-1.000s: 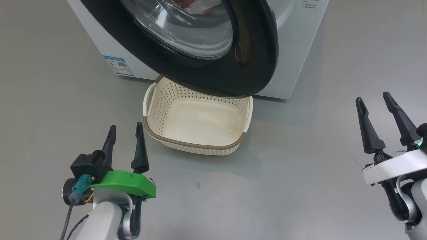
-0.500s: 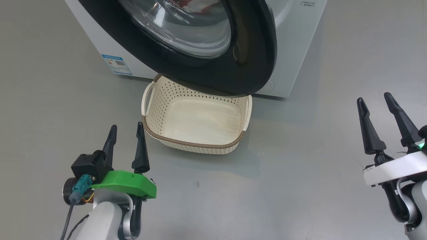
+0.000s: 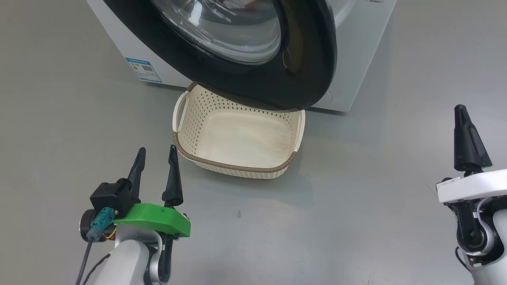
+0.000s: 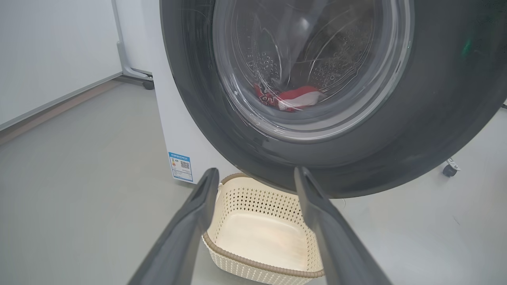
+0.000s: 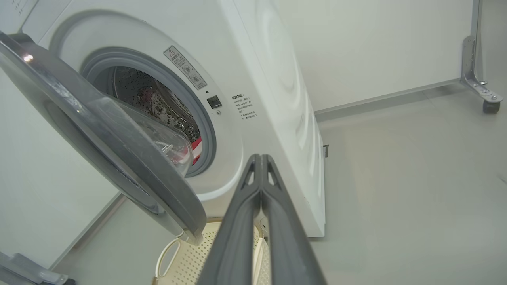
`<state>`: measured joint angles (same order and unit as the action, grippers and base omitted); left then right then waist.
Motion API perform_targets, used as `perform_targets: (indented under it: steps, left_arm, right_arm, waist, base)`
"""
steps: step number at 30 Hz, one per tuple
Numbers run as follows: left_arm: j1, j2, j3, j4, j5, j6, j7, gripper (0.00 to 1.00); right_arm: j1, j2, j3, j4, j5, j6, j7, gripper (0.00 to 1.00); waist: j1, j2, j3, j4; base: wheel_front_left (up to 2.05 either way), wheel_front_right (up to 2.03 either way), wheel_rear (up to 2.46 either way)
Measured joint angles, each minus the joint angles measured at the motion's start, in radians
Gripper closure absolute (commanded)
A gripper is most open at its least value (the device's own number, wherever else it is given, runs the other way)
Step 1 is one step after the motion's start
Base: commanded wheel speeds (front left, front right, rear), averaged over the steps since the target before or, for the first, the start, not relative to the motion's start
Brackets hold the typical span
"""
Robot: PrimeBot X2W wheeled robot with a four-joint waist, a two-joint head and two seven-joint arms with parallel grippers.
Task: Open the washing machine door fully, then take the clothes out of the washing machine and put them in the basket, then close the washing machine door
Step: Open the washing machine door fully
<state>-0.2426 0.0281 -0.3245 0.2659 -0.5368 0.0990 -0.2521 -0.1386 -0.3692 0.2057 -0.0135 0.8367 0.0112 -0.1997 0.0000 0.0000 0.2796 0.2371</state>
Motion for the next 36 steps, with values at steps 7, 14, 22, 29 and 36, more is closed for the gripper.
perform_targets:
  steps: [7,14,22,29,36]
  left_arm:
    - [-0.002,0.0,-0.014,-0.001,-0.008,0.0,0.0,0.0]
    - [-0.004,0.0,-0.03,-0.005,-0.014,0.0,0.0,0.0]
    - [-0.009,0.0,-0.039,-0.009,-0.032,0.0,0.0,0.0]
    - [-0.026,0.0,-0.05,-0.014,-0.041,0.0,0.0,0.0]
    - [-0.033,0.0,-0.056,-0.017,-0.044,0.0,0.0,0.0]
  right_arm:
    - [-0.044,0.1,-0.058,-0.002,0.312,0.018,0.128,1.0]
    - [-0.166,0.097,-0.101,-0.004,0.489,-0.007,0.281,1.0]
    - [-0.321,0.047,-0.115,-0.004,0.579,-0.086,0.44,1.0]
    - [-0.43,0.031,-0.109,0.031,0.648,-0.122,0.559,1.0]
    - [-0.514,0.024,-0.109,0.094,0.705,-0.137,0.644,1.0]
  waist:
    - [0.0,0.0,0.016,0.018]
    - [0.0,0.0,0.034,0.04]
    - [0.0,0.0,0.058,0.064]
    - [0.0,0.0,0.078,0.085]
    - [0.0,0.0,0.098,0.103]
  base:
    - [0.0,0.0,0.0]
    - [0.0,0.0,0.0]
    - [0.0,0.0,0.0]
    - [0.0,0.0,0.0]
    - [0.0,0.0,0.0]
